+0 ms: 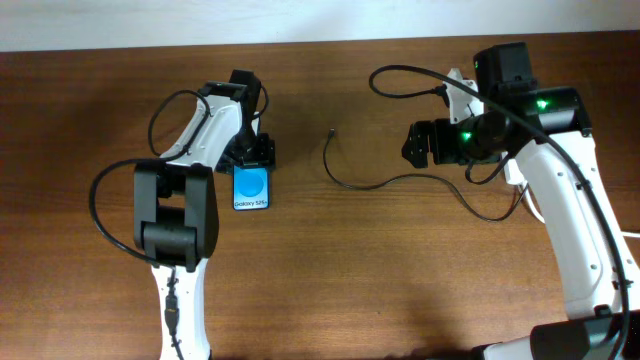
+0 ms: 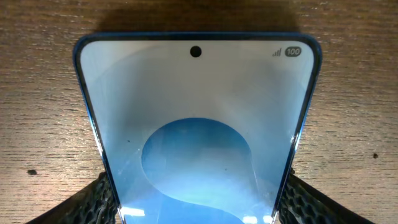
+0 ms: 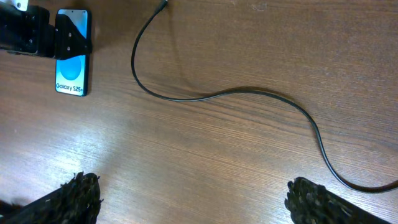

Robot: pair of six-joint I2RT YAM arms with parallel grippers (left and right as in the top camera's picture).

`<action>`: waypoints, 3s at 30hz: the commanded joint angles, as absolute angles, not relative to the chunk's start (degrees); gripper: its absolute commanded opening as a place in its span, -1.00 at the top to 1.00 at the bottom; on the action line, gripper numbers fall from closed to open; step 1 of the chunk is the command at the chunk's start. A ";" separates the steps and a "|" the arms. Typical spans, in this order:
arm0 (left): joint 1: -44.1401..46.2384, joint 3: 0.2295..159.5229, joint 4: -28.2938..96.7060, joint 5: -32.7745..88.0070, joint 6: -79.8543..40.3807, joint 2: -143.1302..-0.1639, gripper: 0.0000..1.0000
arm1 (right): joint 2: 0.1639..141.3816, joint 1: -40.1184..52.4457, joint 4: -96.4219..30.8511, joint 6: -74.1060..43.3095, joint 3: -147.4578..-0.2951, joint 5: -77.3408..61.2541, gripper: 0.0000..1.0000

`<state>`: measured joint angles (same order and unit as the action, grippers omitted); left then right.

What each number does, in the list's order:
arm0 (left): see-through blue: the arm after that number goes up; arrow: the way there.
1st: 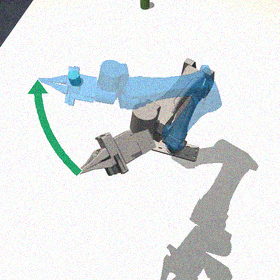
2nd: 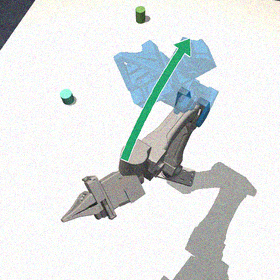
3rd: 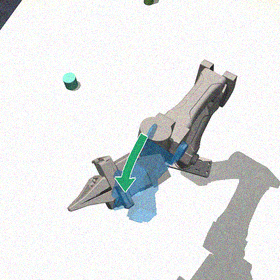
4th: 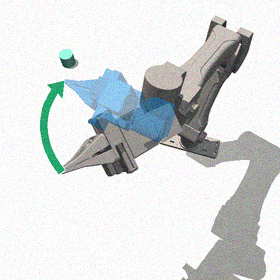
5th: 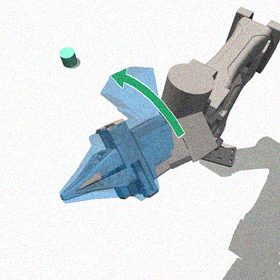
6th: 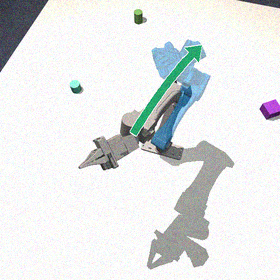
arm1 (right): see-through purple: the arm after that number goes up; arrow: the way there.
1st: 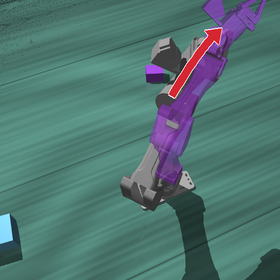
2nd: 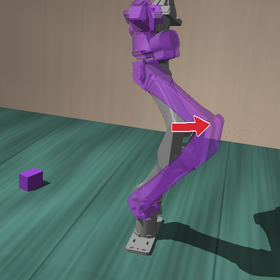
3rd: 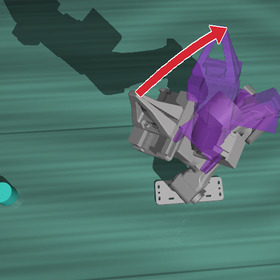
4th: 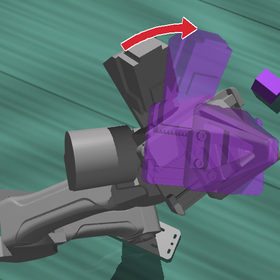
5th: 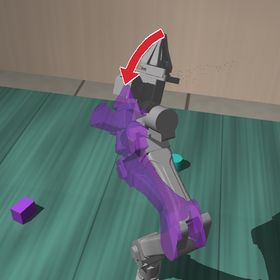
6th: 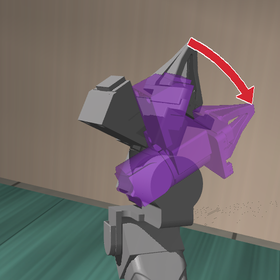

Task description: Plug charger to phone and switch on socket

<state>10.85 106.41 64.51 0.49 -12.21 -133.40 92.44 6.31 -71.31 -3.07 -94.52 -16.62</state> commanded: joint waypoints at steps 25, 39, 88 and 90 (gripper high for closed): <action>5.78 124.99 77.28 34.26 -43.66 -135.00 1.00 | 93.08 6.76 -65.87 -19.07 -95.02 -23.51 -0.97; 10.79 124.99 83.20 52.34 -64.75 -135.00 1.00 | 102.59 25.04 -48.77 -36.99 -95.02 -15.75 -0.51; 9.91 124.99 64.12 80.23 -15.29 -135.00 -0.46 | 61.10 5.69 -4.05 -51.16 -48.71 -15.70 0.92; 9.91 124.99 64.10 80.23 -15.29 -135.00 -0.45 | 69.65 5.72 5.56 -64.58 -47.48 -15.42 0.92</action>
